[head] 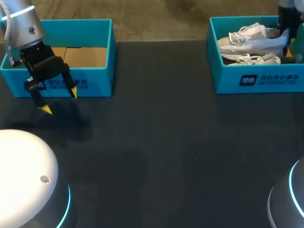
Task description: Take the shoe out of the shoebox, open the shoe tongue, remove and reinsert the insole, then place the shoe into the shoebox
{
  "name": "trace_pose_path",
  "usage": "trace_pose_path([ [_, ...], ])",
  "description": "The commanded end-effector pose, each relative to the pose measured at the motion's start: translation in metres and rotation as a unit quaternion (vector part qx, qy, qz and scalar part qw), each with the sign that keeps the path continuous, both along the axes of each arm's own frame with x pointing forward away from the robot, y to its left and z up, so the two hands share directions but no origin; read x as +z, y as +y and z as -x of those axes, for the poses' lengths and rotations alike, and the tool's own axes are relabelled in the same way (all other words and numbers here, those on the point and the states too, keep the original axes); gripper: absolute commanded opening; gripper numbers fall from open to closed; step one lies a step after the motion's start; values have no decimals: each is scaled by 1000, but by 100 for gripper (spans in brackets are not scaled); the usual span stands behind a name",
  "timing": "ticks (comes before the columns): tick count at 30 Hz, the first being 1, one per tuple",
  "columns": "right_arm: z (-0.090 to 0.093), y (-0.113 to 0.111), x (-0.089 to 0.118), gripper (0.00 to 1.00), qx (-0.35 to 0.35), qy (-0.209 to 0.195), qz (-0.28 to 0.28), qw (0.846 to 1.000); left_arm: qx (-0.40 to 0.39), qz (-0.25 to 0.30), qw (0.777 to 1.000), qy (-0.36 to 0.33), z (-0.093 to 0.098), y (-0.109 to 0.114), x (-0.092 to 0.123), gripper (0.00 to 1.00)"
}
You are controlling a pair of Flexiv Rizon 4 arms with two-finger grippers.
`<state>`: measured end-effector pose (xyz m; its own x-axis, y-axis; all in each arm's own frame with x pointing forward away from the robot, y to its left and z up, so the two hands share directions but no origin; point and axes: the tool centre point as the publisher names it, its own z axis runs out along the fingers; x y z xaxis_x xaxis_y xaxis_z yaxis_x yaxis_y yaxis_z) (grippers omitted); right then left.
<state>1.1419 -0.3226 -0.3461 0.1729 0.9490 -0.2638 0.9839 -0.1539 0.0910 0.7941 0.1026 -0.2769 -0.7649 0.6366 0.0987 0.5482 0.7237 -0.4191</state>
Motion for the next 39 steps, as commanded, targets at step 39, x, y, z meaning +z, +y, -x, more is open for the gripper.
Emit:
trace_pose_path([
  [39, -28, -15, -40, 0, -10, 15, -3, 1000, 0, -1, 1000, -1, 0, 1, 0, 100],
])
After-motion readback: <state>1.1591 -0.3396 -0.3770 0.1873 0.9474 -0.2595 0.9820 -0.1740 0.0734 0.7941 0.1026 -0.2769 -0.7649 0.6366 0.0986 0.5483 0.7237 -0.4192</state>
